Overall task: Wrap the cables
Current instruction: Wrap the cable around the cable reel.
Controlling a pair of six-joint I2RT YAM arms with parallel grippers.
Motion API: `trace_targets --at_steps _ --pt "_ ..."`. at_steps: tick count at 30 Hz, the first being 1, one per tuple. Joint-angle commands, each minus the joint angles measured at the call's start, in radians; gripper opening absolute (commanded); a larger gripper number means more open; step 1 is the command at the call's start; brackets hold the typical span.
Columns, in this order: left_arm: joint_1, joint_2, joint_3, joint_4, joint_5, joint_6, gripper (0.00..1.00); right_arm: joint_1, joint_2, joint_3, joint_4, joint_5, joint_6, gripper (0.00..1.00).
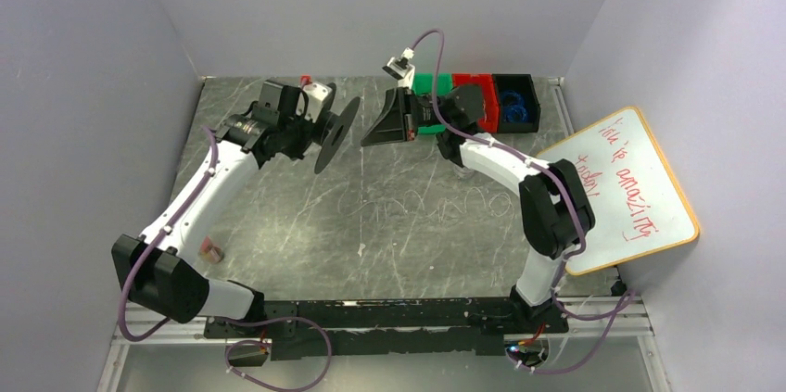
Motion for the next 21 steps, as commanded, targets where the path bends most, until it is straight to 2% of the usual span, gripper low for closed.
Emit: trace_targets --at_steps 1,3,5,6,9,11,14,17,21 --pt "-0.004 -0.028 0.045 0.089 0.019 -0.045 0.02 0.017 0.01 0.011 -0.102 -0.018 -0.155 0.07" --pt "-0.004 -0.036 0.06 0.086 0.029 -0.04 0.02 0.009 0.004 -0.001 -0.184 -0.038 -0.268 0.07" --pt "-0.004 -0.041 0.077 0.081 0.037 -0.037 0.02 -0.001 -0.012 -0.01 -0.385 -0.037 -0.49 0.08" --pt "-0.004 -0.044 0.088 0.076 0.044 -0.035 0.02 -0.006 -0.028 -0.002 -0.573 -0.015 -0.648 0.12" --pt "-0.003 -0.048 0.118 0.063 0.077 -0.034 0.02 0.016 -0.055 0.103 -1.236 0.151 -1.385 0.21" --pt "-0.004 -0.048 0.144 0.054 0.092 -0.034 0.02 0.044 -0.045 0.135 -1.43 0.255 -1.635 0.26" --pt "-0.004 -0.045 0.186 0.038 0.095 -0.038 0.02 0.057 -0.037 0.094 -1.467 0.313 -1.74 0.35" --pt "-0.004 -0.043 0.215 0.03 0.095 -0.041 0.02 0.07 -0.04 0.016 -1.43 0.31 -1.824 0.52" --pt "-0.004 -0.047 0.237 0.021 0.116 -0.046 0.02 0.105 -0.014 -0.015 -1.461 0.383 -1.954 0.59"
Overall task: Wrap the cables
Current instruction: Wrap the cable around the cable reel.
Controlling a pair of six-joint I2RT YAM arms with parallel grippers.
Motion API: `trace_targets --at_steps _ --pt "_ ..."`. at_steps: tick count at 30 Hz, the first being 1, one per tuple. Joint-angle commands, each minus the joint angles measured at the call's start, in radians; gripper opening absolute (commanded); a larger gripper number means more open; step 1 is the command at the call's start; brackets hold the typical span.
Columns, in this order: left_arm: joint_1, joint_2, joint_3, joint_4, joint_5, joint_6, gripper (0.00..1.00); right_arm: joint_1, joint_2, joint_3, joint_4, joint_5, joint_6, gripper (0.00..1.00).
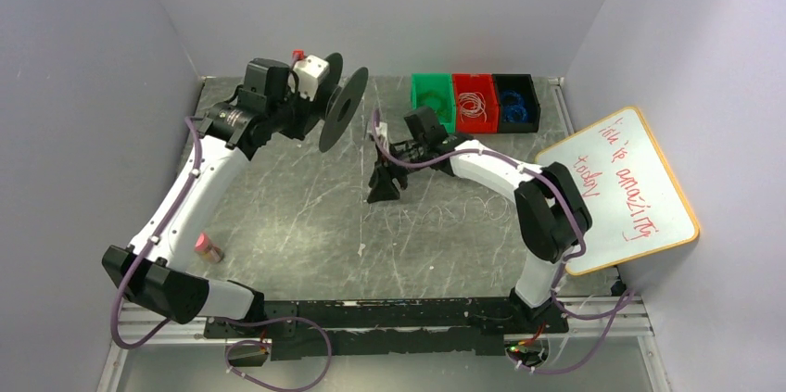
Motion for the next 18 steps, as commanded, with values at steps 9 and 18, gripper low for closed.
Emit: trace_targets --at_steps 9,18 --pt "-0.003 -0.051 0.101 0.034 0.041 -0.037 0.02 0.03 0.084 -0.048 0.11 0.243 -0.008 0.63" --pt "-0.001 -0.05 0.12 0.037 0.042 -0.044 0.02 0.031 0.137 -0.029 0.19 0.231 0.187 0.64"
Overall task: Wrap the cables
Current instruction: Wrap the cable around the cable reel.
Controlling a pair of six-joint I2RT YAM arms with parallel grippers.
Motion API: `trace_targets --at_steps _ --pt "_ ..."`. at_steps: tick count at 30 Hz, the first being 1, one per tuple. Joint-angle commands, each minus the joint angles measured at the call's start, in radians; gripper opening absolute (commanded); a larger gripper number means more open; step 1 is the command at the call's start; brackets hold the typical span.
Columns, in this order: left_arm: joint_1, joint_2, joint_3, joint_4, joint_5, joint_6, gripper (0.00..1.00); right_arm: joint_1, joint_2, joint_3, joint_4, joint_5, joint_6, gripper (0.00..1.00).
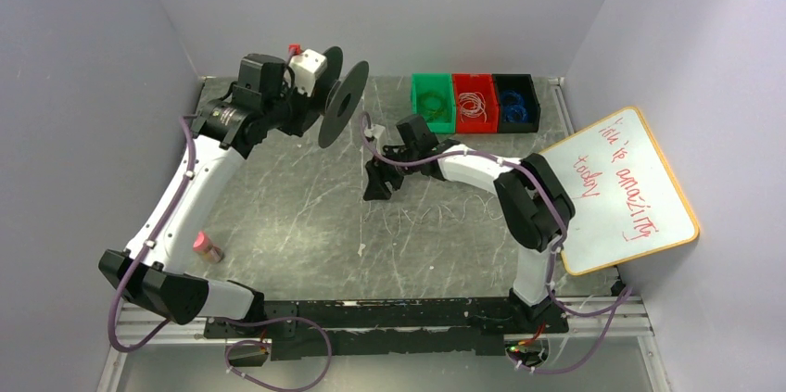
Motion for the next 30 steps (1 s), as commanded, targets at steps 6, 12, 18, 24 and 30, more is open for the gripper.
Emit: trace_targets --at_steps 6,12,18,24,30 --pt "0.003 -0.042 0.062 0.071 0.022 -0.04 0.02 -0.001 0.079 0.022 0.143 -0.129 0.245 0.65" --pt "0.008 -0.05 0.069 0.069 0.025 -0.042 0.02 -0.001 0.126 0.035 0.126 -0.119 0.264 0.57" --pt "0.009 -0.076 0.045 0.048 0.098 0.01 0.02 -0.064 0.151 0.112 0.103 -0.258 0.348 0.0" --pt "0.009 -0.162 -0.076 0.001 0.233 0.122 0.02 -0.268 0.066 0.124 0.173 -0.303 0.525 0.0" --pt "0.007 -0.169 -0.144 -0.007 0.178 0.152 0.02 -0.434 -0.022 0.161 0.139 -0.295 0.575 0.0"
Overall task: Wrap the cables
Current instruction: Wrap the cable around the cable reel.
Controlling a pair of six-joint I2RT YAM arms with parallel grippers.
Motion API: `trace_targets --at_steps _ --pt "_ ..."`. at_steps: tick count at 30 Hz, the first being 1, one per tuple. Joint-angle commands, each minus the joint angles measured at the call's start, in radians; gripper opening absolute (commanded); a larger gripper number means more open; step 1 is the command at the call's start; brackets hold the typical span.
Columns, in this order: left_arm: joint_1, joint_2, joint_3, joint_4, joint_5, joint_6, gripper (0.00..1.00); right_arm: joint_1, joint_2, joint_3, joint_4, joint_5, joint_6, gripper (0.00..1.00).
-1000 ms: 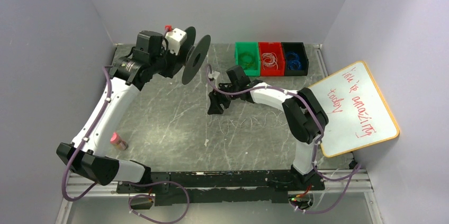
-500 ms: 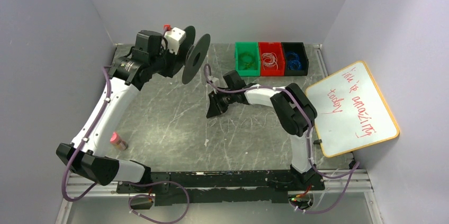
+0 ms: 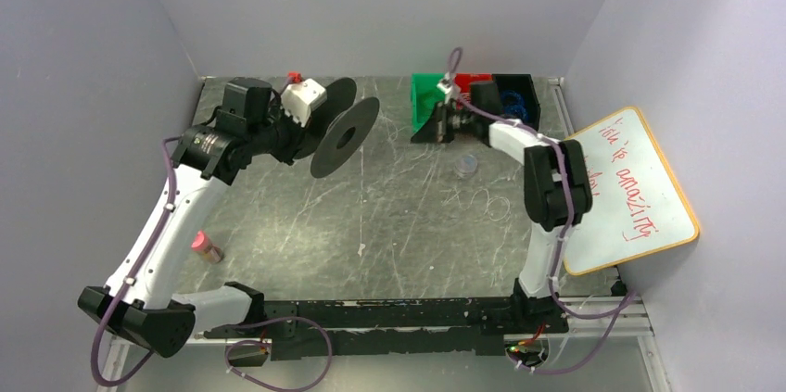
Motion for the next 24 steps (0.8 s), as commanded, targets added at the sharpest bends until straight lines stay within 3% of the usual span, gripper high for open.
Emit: trace_targets --at_steps 1,7,15,19,24 --pt "-0.004 -0.002 -0.034 0.069 -0.026 0.042 0.02 -0.071 -0.125 0.074 0.01 -0.05 0.073 0.0" --pt "-0.044 0.059 -0.096 0.109 -0.237 0.044 0.02 -0.114 -0.223 0.124 0.021 -0.164 0.145 0.0" --pt "-0.078 0.133 -0.142 0.184 -0.486 0.04 0.02 -0.112 -0.363 0.123 0.313 -0.285 0.442 0.0" --pt "-0.079 0.191 -0.147 0.197 -0.582 0.024 0.02 -0.103 -0.399 0.094 0.557 -0.314 0.654 0.0" --pt "-0.078 0.271 -0.12 0.172 -0.629 -0.048 0.02 -0.042 -0.431 0.078 0.596 -0.317 0.668 0.0"
